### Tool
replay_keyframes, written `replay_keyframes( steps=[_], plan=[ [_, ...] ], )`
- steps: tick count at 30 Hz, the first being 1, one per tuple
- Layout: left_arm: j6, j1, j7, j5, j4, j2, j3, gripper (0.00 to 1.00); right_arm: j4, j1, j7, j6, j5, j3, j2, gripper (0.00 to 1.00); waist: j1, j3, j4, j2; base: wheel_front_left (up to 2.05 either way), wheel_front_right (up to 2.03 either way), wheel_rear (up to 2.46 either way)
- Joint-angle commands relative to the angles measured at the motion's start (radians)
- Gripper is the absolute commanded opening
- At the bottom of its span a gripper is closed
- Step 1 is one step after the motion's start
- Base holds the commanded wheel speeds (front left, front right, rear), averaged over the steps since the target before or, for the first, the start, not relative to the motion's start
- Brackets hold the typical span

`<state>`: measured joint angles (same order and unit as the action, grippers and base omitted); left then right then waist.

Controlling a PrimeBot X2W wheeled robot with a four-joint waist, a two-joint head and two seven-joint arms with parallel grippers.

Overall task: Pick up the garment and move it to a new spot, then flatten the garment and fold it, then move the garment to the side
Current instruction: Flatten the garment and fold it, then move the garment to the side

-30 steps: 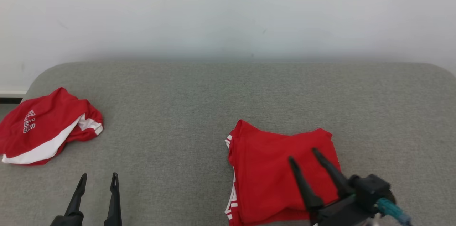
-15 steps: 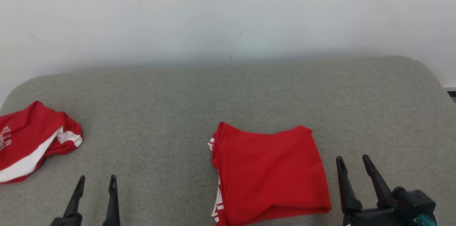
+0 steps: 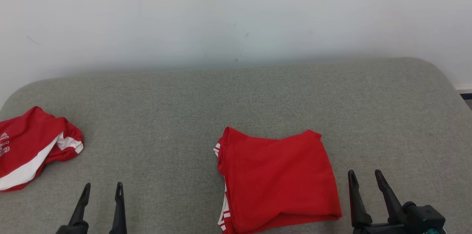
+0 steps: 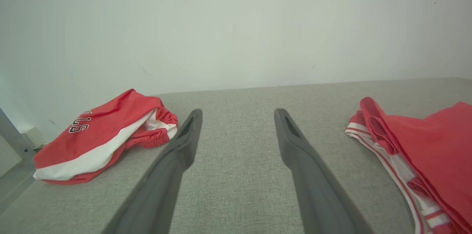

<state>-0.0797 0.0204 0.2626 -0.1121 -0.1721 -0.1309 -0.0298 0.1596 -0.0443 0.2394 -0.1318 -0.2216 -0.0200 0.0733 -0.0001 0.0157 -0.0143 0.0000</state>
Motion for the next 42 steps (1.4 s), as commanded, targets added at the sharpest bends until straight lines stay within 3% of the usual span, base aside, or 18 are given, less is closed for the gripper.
replay_keyframes(
  steps=[1,42],
  plan=[
    [-0.002,0.008,0.003,0.008,0.0,0.002,0.004,1.0,0.005,0.005,0.007,0.003,0.012,0.001,-0.005,1.0,0.0001,0.0,0.001,0.0,0.0,0.0,0.0],
    [0.003,0.011,0.003,0.004,0.001,-0.001,0.005,1.0,0.068,0.031,0.025,0.003,0.029,0.003,-0.007,1.0,0.0001,0.0,0.008,0.0,0.0,0.0,0.0]
  ],
)
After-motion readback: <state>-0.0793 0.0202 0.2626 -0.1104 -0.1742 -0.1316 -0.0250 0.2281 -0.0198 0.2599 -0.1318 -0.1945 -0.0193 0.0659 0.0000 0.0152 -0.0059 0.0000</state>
